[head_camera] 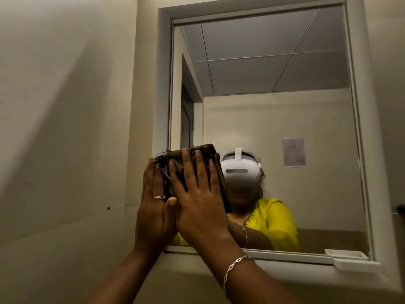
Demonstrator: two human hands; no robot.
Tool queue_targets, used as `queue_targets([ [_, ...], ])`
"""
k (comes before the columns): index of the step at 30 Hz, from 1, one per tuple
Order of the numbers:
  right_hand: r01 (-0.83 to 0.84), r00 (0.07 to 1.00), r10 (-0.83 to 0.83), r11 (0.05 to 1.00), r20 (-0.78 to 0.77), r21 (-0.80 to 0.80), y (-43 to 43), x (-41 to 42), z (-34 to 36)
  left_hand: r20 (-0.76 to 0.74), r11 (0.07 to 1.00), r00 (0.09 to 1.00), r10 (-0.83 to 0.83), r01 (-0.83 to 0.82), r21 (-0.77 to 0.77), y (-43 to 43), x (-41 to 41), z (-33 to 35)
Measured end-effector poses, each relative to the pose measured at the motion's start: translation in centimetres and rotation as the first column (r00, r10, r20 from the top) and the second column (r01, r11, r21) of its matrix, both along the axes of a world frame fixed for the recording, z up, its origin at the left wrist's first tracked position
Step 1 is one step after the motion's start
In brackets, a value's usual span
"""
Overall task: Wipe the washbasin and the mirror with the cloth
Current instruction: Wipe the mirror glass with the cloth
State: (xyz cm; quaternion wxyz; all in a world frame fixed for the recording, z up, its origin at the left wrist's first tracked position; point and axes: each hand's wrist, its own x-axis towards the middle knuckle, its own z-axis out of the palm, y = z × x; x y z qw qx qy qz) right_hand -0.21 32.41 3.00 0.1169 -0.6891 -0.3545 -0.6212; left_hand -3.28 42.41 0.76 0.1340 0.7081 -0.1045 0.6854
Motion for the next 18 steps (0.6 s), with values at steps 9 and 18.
queue_targets([
  [9, 0.038, 0.998, -0.032, 0.995, 0.06, -0.091, -2.7, 1.1, -0.2, -0.013, 0.999, 0.998, 0.054, -0.054, -0.006, 0.3, 0.0, -1.7],
  [18, 0.1, 0.992, -0.096, 0.994, 0.081, -0.047, -10.4, 3.4, -1.6, -0.036, 0.988, 0.988, 0.151, -0.152, -0.032, -0.5, -0.7, -2.1],
])
